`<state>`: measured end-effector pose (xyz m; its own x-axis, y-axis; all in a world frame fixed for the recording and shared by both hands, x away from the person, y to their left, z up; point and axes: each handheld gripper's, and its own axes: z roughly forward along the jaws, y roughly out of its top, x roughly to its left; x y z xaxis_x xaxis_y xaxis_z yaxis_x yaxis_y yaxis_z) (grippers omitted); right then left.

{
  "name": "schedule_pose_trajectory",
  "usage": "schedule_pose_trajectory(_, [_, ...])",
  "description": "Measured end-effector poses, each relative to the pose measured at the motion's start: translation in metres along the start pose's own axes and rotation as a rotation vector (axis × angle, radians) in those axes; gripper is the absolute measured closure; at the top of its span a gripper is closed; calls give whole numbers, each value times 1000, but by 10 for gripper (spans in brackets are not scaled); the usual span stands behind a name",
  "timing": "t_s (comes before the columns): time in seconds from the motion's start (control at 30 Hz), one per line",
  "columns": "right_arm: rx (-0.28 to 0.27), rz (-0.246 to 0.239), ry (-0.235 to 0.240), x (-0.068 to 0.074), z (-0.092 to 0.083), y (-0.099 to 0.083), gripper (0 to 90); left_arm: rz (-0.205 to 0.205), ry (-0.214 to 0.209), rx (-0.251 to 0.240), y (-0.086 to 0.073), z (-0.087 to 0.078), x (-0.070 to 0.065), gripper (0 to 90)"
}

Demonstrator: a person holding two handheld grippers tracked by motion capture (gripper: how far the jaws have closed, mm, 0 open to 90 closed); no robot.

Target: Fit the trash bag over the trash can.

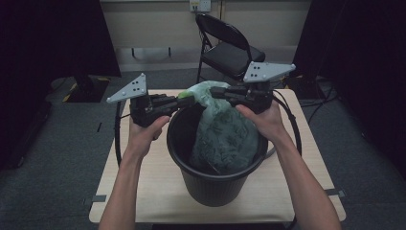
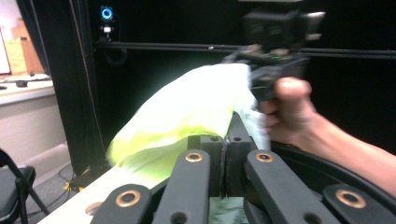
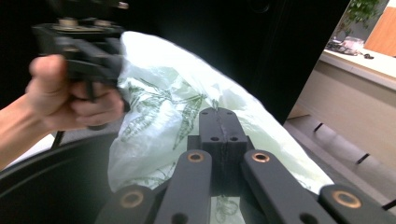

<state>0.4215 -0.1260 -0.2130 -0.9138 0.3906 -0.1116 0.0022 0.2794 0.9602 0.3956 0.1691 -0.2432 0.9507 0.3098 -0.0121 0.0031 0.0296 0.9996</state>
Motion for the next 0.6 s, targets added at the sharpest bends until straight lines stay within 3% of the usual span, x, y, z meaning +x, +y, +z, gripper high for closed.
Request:
schedule_pose_trajectory(0.17, [35, -32, 36, 4, 20, 12, 900, 29, -4, -51, 15, -8, -10, 900])
schedule_pose_trajectory(0.23, [46, -42, 41, 8, 25, 12, 900, 43, 11, -32, 15, -7, -10, 900])
schedule_pose_trajectory(0.27, [49, -48, 28, 10, 25, 11, 832, 34, 28, -21, 13, -7, -8, 900])
schedule_pose_trajectory(0.4, [9, -32, -14, 12, 10, 5, 691, -12, 54, -7, -1, -6, 3, 900])
schedule_pose_trajectory(0.47, [-25, -20, -7, 13, 0, 3, 664, -27, 57, 7, -6, -2, 7, 900])
schedule_pose_trajectory(0.6, [-54, -29, 10, 18, -6, 6, 571, -14, 34, 37, -9, 10, 6, 900])
